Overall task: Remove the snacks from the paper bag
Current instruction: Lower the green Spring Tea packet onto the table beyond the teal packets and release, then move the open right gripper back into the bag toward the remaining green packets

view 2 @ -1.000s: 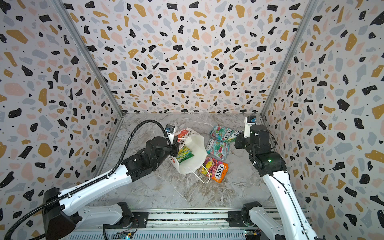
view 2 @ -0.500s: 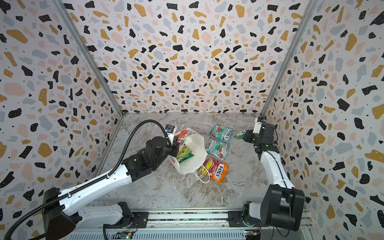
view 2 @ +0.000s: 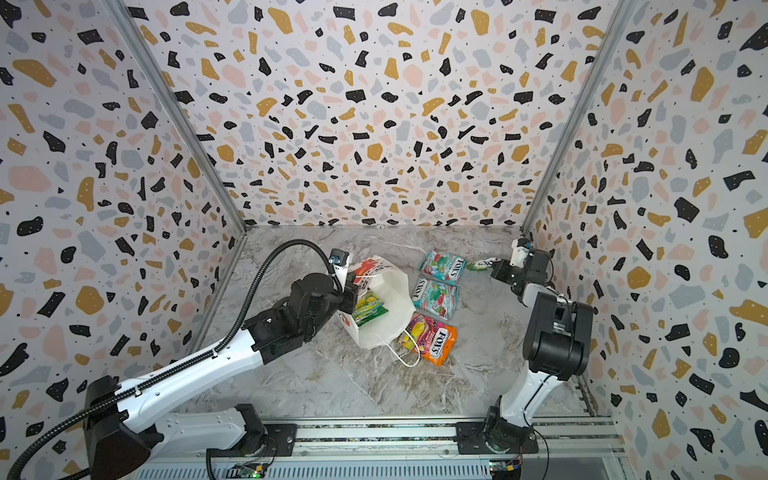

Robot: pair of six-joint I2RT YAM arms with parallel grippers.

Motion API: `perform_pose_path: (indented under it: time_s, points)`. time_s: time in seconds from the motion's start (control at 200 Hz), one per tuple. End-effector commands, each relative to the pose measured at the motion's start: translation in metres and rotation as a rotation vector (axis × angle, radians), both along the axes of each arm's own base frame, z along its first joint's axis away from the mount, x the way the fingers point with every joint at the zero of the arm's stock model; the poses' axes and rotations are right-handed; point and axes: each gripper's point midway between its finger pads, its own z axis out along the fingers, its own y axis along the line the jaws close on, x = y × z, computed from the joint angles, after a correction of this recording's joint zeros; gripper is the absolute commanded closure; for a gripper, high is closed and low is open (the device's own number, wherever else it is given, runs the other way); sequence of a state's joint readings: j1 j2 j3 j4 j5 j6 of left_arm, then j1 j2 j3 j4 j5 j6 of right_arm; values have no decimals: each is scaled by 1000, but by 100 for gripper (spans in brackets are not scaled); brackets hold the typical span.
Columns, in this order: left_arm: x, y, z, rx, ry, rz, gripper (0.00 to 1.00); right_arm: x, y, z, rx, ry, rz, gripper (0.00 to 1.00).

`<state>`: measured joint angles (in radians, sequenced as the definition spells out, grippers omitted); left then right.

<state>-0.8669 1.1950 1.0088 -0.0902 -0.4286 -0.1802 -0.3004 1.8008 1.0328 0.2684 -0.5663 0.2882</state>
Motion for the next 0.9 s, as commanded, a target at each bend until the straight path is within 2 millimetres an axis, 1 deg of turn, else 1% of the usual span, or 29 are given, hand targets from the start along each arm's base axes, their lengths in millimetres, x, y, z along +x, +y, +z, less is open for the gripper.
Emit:
perform_pose_path:
  time_s: [0.0, 0.05, 0.14, 0.29, 0.315, 0.36, 0.441, 0.546, 0.646, 0.796, 0.896]
  points:
    - [1, 5, 19, -50, -35, 23, 100, -4, 4, 5, -12, -5, 20, 100]
    - [0, 3, 19, -53, -33, 18, 100, -8, 1, -6, -31, 39, 7, 100]
    - [0, 3, 18, -53, -31, 15, 100, -15, -6, -19, -70, 98, -16, 100]
    - [0, 2, 18, -54, -30, 15, 100, -22, -14, -29, -120, 153, -43, 100]
    - [0, 2, 18, -55, -31, 13, 100, -23, -16, -31, -132, 166, -56, 98]
    - [0, 2, 18, -53, -29, 12, 100, -26, -23, -35, -154, 190, -85, 91]
    - [0, 2, 17, -51, -29, 13, 100, -33, -36, -36, -202, 221, -156, 71]
    - [0, 2, 18, -54, -29, 12, 100, -40, -49, -30, -246, 231, -232, 57]
    - [0, 2, 18, -54, -29, 13, 100, -45, -51, -21, -246, 220, -269, 47]
    - [0, 3, 18, -53, -31, 13, 100, -57, -34, -1, -219, 162, -244, 44]
    - [-1, 2, 19, -53, -33, 8, 100, -71, -12, 20, -158, 98, -188, 44]
